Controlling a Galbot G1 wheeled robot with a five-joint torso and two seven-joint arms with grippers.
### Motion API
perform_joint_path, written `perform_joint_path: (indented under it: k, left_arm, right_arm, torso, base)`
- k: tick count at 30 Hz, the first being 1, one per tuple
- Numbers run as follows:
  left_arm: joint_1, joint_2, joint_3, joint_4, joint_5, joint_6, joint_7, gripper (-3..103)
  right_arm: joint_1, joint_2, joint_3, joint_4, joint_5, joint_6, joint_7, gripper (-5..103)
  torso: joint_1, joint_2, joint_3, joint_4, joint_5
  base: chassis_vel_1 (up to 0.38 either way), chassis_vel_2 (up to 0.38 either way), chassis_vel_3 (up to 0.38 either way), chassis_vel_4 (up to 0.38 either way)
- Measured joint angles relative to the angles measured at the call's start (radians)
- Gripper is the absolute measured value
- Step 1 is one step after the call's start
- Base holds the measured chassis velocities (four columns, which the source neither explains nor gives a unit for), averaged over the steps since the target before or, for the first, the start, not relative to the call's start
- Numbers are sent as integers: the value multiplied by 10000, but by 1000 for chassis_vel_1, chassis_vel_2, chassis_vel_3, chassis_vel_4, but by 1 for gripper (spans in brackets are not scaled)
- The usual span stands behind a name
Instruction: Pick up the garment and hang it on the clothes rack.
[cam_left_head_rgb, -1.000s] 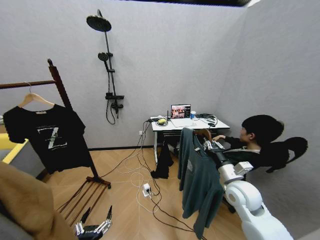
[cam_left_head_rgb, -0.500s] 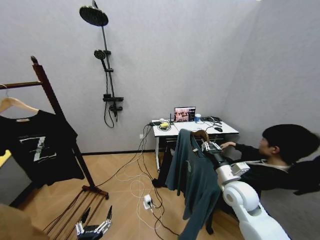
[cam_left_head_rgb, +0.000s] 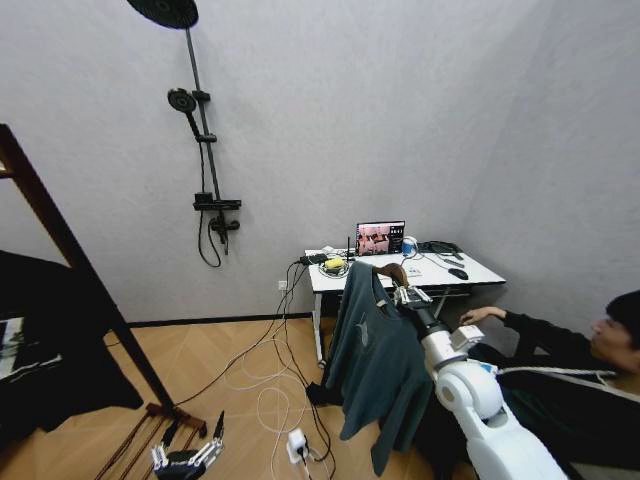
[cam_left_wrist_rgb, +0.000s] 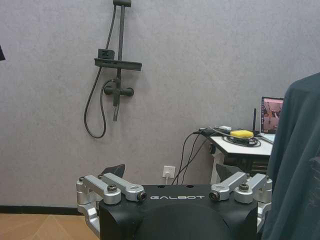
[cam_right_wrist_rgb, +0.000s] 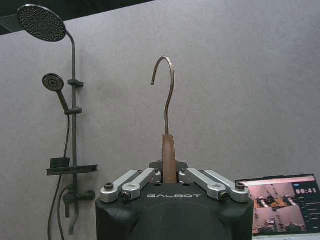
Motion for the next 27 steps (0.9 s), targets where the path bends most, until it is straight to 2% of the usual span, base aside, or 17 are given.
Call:
perform_joint_path:
  k: [3, 6, 14, 18, 19, 27]
  left_arm:
    - [2, 1, 0, 0, 0, 0, 0, 100]
    - [6, -1, -1, 0, 0, 0, 0, 100]
    - [5, 0, 0, 0, 0, 0, 0, 100]
    - [3, -1, 0, 0, 0, 0, 0, 100]
    - [2, -1, 1, 0, 0, 0, 0, 100]
    - [3, -1, -1, 0, 0, 0, 0, 100]
  right_arm:
    - [198, 97, -412, -4, -8, 31, -52, 10]
    - [463, 148, -796, 47, -6, 31, -81, 10]
    - [1118, -44, -1460, -167, 25, 33, -245, 10]
    - [1404, -175, -1897, 542, 316, -477, 47, 10]
    - [1465, -217, -2032, 797, 459, -638, 133, 10]
    - [1735, -391, -2647, 1899, 1070, -1188, 429, 10]
  torso:
    - [-22, 7, -8, -3, -2]
    - [-30, 13, -10, 9, 0]
    - [-17, 7, -7, 0, 0]
    - [-10, 2, -5, 8, 1]
    - [-10, 3, -5, 3, 0]
    - [-17, 4, -7, 9, -1]
  base:
    - [32, -17, -36, 4]
    - [133, -30, -44, 100]
    - [81, 30, 34, 71]
    - [45, 108, 150, 74]
    - [70, 97, 139, 101]
    - [126, 101, 107, 126]
